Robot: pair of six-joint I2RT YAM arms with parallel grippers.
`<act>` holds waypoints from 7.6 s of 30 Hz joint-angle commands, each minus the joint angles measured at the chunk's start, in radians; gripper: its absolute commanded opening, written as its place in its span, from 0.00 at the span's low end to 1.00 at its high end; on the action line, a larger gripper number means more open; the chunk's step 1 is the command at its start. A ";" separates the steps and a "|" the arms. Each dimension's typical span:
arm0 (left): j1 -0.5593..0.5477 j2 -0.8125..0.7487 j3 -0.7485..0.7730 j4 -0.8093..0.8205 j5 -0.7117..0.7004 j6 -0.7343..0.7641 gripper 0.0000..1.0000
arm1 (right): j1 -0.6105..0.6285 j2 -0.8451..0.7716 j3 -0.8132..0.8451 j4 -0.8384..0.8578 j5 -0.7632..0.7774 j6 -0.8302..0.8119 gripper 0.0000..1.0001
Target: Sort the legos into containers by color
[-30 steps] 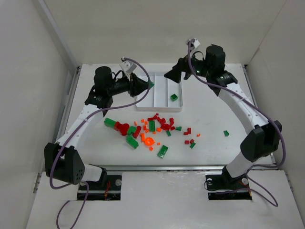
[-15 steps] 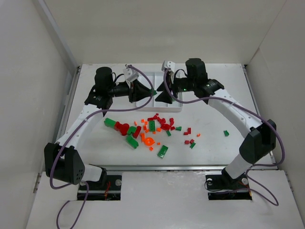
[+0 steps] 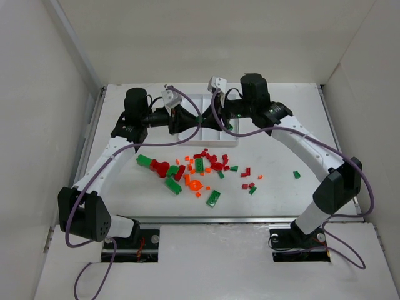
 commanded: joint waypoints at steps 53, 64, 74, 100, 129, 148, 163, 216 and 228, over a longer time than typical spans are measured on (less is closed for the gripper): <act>-0.005 -0.104 -0.074 0.101 -0.661 -0.174 0.00 | -0.169 0.683 0.517 -0.028 0.944 0.589 0.72; -0.005 -0.122 -0.102 0.114 -0.472 -0.059 0.00 | -0.178 0.251 0.196 0.141 0.180 0.186 0.84; -0.005 -0.100 -0.102 0.112 -0.023 0.021 0.00 | -0.088 0.143 0.087 0.121 -0.305 0.068 0.57; -0.005 -0.091 -0.093 0.094 -0.004 0.032 0.00 | -0.037 0.143 0.145 0.093 -0.353 0.068 0.30; -0.005 -0.091 -0.102 0.094 -0.044 0.032 0.14 | -0.037 0.152 0.175 0.066 -0.393 0.068 0.00; -0.005 -0.140 -0.208 0.140 -0.717 -0.037 1.00 | -0.138 0.275 0.142 0.040 0.761 0.439 0.00; -0.005 -0.173 -0.254 0.112 -0.805 0.015 1.00 | -0.186 0.603 0.418 -0.069 0.879 0.487 0.37; 0.004 -0.332 -0.550 0.437 -0.871 0.121 1.00 | -0.674 0.149 -0.442 -0.554 0.902 0.665 0.72; 0.004 -0.323 -0.550 0.480 -0.861 0.152 1.00 | -0.674 0.050 -0.551 -0.554 0.780 0.683 0.56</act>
